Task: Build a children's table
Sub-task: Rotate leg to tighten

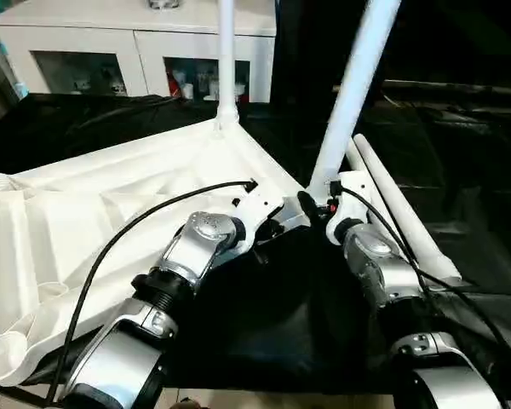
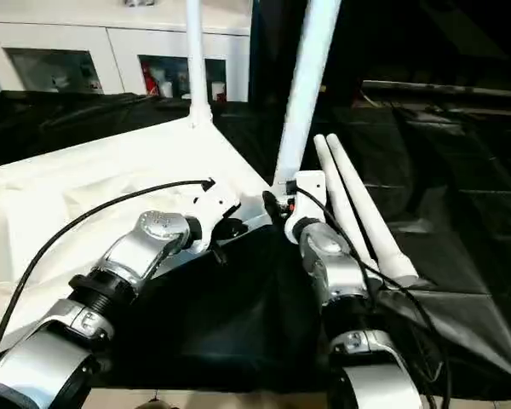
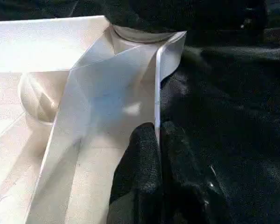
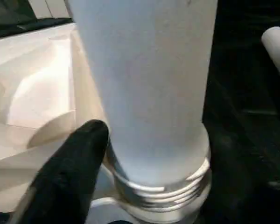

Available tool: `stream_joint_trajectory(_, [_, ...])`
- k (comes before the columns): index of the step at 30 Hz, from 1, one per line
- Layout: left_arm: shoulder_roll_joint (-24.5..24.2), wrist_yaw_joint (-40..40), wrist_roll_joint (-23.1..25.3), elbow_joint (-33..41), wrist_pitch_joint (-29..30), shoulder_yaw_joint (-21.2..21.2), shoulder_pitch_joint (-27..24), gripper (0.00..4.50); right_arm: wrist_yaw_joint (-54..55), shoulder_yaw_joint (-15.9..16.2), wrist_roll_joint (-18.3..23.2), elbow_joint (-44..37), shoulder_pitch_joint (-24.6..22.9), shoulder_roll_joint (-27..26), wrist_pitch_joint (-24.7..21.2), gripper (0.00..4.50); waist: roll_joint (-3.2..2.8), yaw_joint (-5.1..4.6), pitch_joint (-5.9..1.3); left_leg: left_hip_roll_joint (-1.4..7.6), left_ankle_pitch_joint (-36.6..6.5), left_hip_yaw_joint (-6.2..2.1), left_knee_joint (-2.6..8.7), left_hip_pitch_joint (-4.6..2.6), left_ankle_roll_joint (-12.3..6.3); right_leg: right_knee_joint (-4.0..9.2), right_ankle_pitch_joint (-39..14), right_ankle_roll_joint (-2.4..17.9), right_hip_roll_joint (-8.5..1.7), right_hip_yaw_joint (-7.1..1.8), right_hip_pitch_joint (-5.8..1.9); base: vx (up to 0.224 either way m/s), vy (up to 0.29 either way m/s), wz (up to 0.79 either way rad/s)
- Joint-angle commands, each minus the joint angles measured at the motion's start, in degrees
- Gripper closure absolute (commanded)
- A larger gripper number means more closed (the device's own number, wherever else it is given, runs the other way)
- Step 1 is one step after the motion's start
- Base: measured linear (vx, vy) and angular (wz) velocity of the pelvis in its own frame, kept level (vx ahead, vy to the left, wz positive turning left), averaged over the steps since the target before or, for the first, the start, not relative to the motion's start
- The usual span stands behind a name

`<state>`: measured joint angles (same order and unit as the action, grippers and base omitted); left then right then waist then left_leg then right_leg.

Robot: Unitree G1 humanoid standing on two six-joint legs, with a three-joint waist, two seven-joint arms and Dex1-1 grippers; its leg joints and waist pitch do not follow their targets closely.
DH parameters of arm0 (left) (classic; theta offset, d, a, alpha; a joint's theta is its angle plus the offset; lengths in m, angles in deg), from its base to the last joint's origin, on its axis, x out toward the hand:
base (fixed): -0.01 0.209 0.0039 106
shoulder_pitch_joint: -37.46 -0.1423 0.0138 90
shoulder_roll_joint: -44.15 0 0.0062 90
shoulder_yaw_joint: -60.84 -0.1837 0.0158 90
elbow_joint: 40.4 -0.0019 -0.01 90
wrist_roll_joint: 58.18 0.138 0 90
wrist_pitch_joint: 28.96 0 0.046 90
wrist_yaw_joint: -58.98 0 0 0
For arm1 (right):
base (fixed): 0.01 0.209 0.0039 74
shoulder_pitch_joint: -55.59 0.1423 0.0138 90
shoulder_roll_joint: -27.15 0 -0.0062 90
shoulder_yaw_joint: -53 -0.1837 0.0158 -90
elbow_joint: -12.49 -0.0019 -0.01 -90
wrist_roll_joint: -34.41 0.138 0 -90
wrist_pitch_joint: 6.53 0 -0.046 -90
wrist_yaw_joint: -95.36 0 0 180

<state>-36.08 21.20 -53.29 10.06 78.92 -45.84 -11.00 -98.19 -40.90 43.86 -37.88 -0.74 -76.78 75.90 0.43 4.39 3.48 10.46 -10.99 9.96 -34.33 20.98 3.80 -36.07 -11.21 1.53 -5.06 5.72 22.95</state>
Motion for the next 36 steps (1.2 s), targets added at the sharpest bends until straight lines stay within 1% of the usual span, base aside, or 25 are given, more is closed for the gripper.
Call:
stream_joint_trajectory(1, [0.35, 0.54, -0.55, 1.38, -2.57, 0.75, 1.21, 4.50, -4.07, 2.81, 1.17, 0.46, -0.53, -1.83, -1.57, 0.70, -0.14, 0.29, -4.16, 2.64, -8.94, -0.94, 4.05, -0.21, -2.10, 5.05, -9.58, 11.34, -4.28, -3.52, -3.53, 0.000, 0.000, 0.00])
stream_joint_trajectory(3, [-0.83, -2.47, -1.02, 2.71, -3.83, 0.44, 0.42, 4.50, -7.26, 3.65, 1.16, -3.09, -1.67, 0.06, -2.08, 0.61, -0.04, 0.32, -4.17, 2.56, -8.08, -0.87, 3.95, -0.11, -2.73, 4.95, -8.23, 11.52, -4.21, -3.55, -3.67, 0.000, 0.000, 0.00])
stream_joint_trajectory(4, [-0.85, -2.51, -1.02, 2.72, -3.85, 0.44, 0.41, 4.50, -7.33, 3.68, 1.13, -3.14, -1.69, 0.11, -2.08, 0.50, -0.04, 0.34, -4.27, 2.62, -7.21, -0.89, 3.88, 0.00, -3.09, 4.71, -6.74, 11.83, -4.24, -3.56, -3.74, 0.000, 0.000, 0.00])
stream_joint_trajectory(5, [-1.22, -3.18, -1.03, 2.95, -4.09, 0.39, 0.21, 4.50, -8.49, 4.11, 0.72, -3.94, -2.01, 0.91, -1.97, 0.50, -0.07, 0.33, -4.26, 2.61, -6.85, -0.90, 3.88, 0.03, -3.29, 4.65, -6.23, 11.97, -4.22, -3.53, -3.72, 0.000, 0.000, 0.00])
stream_joint_trajectory(7, [-4.00, -7.79, -1.64, 4.68, -5.75, -0.05, -1.18, 4.50, -13.70, 7.40, -2.64, -8.68, -4.30, 7.33, -2.81, 0.26, -0.08, 0.60, -4.29, 2.63, -5.98, -0.85, 3.75, -0.11, -3.75, 4.58, -4.82, 12.28, -4.11, -3.46, -3.76, 0.000, 0.000, 0.00])
stream_joint_trajectory(8, [-4.00, -7.79, -1.64, 4.68, -5.75, -0.05, -1.18, 4.50, -13.70, 7.40, -2.64, -8.68, -4.30, 7.33, -2.81, 0.16, -0.14, 0.69, -4.32, 2.61, -5.77, -0.82, 3.69, -0.12, -3.97, 4.54, -4.33, 12.32, -4.10, -3.50, -3.78, 0.000, 0.000, 0.00])
stream_joint_trajectory(9, [-5.42, -10.74, -2.25, 5.55, -7.58, -0.40, -1.89, 4.50, -17.55, 8.42, -2.82, -11.47, -5.58, 10.47, -4.03, 0.10, -0.11, 0.74, -4.29, 2.65, -5.65, -0.84, 3.71, -0.09, -4.30, 4.44, -3.58, 12.48, -4.09, -3.56, -3.77, 0.000, 0.000, 0.00])
stream_joint_trajectory(10, [-5.53, -10.98, -2.31, 5.63, -7.69, -0.42, -1.94, 4.50, -17.90, 8.50, -2.80, -11.70, -5.69, 10.72, -4.14, 0.10, -0.08, 0.82, -4.28, 2.57, -6.10, -0.79, 3.67, -0.08, -4.56, 4.51, -3.79, 12.53, -4.07, -3.52, -3.85, 0.000, 0.000, 0.00])
stream_joint_trajectory(11, [-6.63, -13.92, -3.24, 6.73, -8.39, -0.62, -2.66, 4.50, -21.27, 9.39, -2.64, -13.98, -6.79, 13.25, -5.02, 0.10, -0.09, 0.93, -4.29, 2.64, -6.22, -0.79, 3.69, -0.16, -4.66, 4.48, -3.89, 12.55, -4.13, -3.55, -3.86, 0.000, 0.000, 0.00])
stream_joint_trajectory(12, [-8.50, -18.71, -4.57, 8.80, -8.72, -1.07, -3.84, 4.50, -26.55, 10.71, -2.63, -17.51, -8.54, 17.16, -6.10, 0.10, -0.22, 1.07, -4.23, 2.87, -6.39, -0.85, 3.74, -0.11, -4.87, 4.36, -3.92, 12.73, -4.23, -3.60, -3.90, 0.000, 0.000, 0.00])
stream_joint_trajectory(13, [-8.57, -18.86, -4.60, 8.87, -8.75, -1.09, -3.88, 4.50, -26.69, 10.75, -2.63, -17.61, -8.59, 17.28, -6.12, 0.10, -0.25, 1.14, -4.27, 2.90, -6.22, -0.83, 3.70, -0.22, -4.95, 4.38, -3.72, 12.72, -4.18, -3.61, -3.79, 0.000, 0.000, 0.00])
stream_joint_trajectory(14, [-9.61, -21.68, -5.61, 10.39, -8.83, -1.26, -4.64, 4.50, -29.99, 11.44, -2.23, -19.67, -9.63, 19.44, -6.40, 0.10, -0.19, 1.11, -4.24, 2.94, -6.26, -0.70, 3.68, -0.28, -5.07, 4.40, -3.50, 13.01, -4.17, -3.68, -3.66, 0.000, 0.000, 0.00])
stream_joint_trajectory(15, [-10.43, -23.80, -6.36, 11.68, -8.30, -1.35, -5.20, 4.50, -32.84, 11.80, -1.67, -21.50, -10.50, 21.12, -6.65, 0.10, -0.23, 1.31, -4.18, 2.95, -6.55, -0.80, 3.73, -0.16, -5.06, 4.33, -3.67, 13.14, -4.17, -3.61, -3.84, 0.000, 0.000, 0.00])
stream_joint_trajectory(17, [-10.86, -24.55, -6.45, 12.24, -8.25, -1.54, -5.42, 4.50, -33.89, 11.73, -1.11, -22.21, -10.77, 21.63, -6.75, 0.10, -0.30, 1.33, -4.07, 3.05, -7.23, -0.74, 3.77, -0.25, -4.98, 4.44, -4.65, 13.17, -4.20, -3.65, -3.59, 0.000, 0.000, 0.00])
stream_joint_trajectory(19, [-11.61, -26.47, -7.05, 13.89, -8.14, -1.87, -6.14, 4.50, -35.07, 11.41, 0.50, -23.18, -10.88, 22.28, -7.13, 0.10, -0.27, 1.39, -3.98, 2.99, -8.46, -0.75, 3.86, -0.35, -4.33, 4.82, -7.51, 13.06, -4.32, -3.61, -3.50, 0.000, 0.000, 0.00])
stream_joint_trajectory(20, [-11.95, -27.69, -7.52, 14.92, -8.06, -2.00, -6.65, 4.50, -35.68, 11.26, 1.31, -23.52, -10.83, 22.41, -7.57, 0.10, -0.18, 1.42, -4.02, 3.03, -8.54, -0.76, 3.86, -0.39, -4.26, 4.85, -7.86, 13.01, -4.40, -3.65, -3.57, 0.000, 0.000, 0.00])
stream_joint_trajectory(21, [-11.97, -27.75, -7.54, 14.96, -8.06, -2.01, -6.67, 4.50, -35.71, 11.26, 1.34, -23.54, -10.83, 22.42, -7.60, 0.10, -0.25, 1.42, -3.95, 3.17, -8.47, -0.82, 3.96, -0.31, -4.01, 4.80, -8.34, 12.95, -4.38, -3.65, -3.51, 0.000, 0.000, 0.00])
stream_joint_trajectory(22, [-12.07, -28.11, -7.69, 15.43, -7.98, -2.07, -6.91, 4.50, -36.33, 11.39, 1.50, -23.65, -10.82, 22.47, -7.51, 0.10, -0.21, 1.45, -4.03, 3.05, -8.07, -0.74, 3.88, -0.37, -3.92, 4.75, -8.01, 12.86, -4.23, -3.64, -3.42, 0.000, 0.000, 0.00])
stream_joint_trajectory(25, [-12.42, -29.02, -7.90, 16.72, -7.66, -2.10, -7.63, 4.50, -38.52, 11.87, 1.98, -24.90, -11.19, 22.95, -8.27, 0.10, -0.05, 1.56, -4.13, 3.01, -7.23, -0.75, 3.80, -0.27, -4.08, 4.54, -6.62, 12.94, -4.23, -3.64, -3.54, 0.000, 0.000, 0.00])
stream_joint_trajectory(29, [-12.49, -29.43, -7.63, 17.53, -7.33, -2.21, -8.14, 4.50, -39.82, 12.22, 2.09, -24.48, -10.94, 22.34, -8.61, 0.10, -0.09, 1.68, -4.12, 2.97, -6.61, -0.74, 3.76, -0.20, -4.30, 4.52, -6.60, 12.86, -4.23, -3.62, -3.50, 0.000, 0.000, 0.00])
stream_joint_trajectory(30, [-12.47, -29.39, -7.51, 17.57, -7.29, -2.20, -8.15, 4.50, -39.85, 12.42, 1.97, -24.09, -10.80, 22.32, -8.49, 0.37, 0.00, 1.72, -4.13, 2.98, -6.38, -0.76, 3.75, -0.19, -4.25, 4.47, -6.51, 12.85, -4.25, -3.60, -3.51, 0.000, 0.000, 0.00])
stream_joint_trajectory(32, [-12.44, -29.26, -7.33, 17.53, -7.28, -2.14, -8.13, 4.50, -40.10, 13.01, 1.34, -23.49, -10.68, 22.52, -8.14, 0.44, -0.05, 1.79, -4.15, 2.93, -6.24, -0.73, 3.72, -0.21, -4.16, 4.51, -6.77, 12.68, -4.21, -3.59, -3.48, 0.000, 0.000, 0.00])
stream_joint_trajectory(33, [-12.43, -29.22, -7.29, 17.48, -7.32, -2.11, -8.10, 4.50, -40.14, 13.12, 1.23, -23.38, -10.66, 22.56, -8.07, 0.44, 0.08, 1.78, -4.14, 2.92, -6.28, -0.72, 3.74, -0.21, -4.15, 4.52, -6.87, 12.60, -4.18, -3.59, -3.48, 0.000, 0.000, 0.00])
stream_joint_trajectory(34, [-12.37, -28.92, -7.15, 17.31, -7.37, -1.99, -8.01, 4.50, -40.32, 13.32, 1.08, -23.24, -10.69, 22.66, -8.00, 0.50, -0.02, 1.85, -4.16, 2.94, -6.11, -0.76, 3.74, -0.20, -4.11, 4.47, -6.81, 12.56, -4.23, -3.58, -3.51, 0.000, 0.000, 0.00])
stream_joint_trajectory(36, [-12.37, -28.82, -7.08, 17.27, -7.36, -1.94, -8.00, 4.50, -40.45, 13.32, 0.98, -23.22, -10.71, 22.65, -8.05, 0.76, 0.01, 1.86, -4.19, 2.92, -6.24, -0.73, 3.71, -0.22, -4.09, 4.48, -6.82, 12.47, -4.23, -3.60, -3.51, 0.000, 0.000, 0.00])
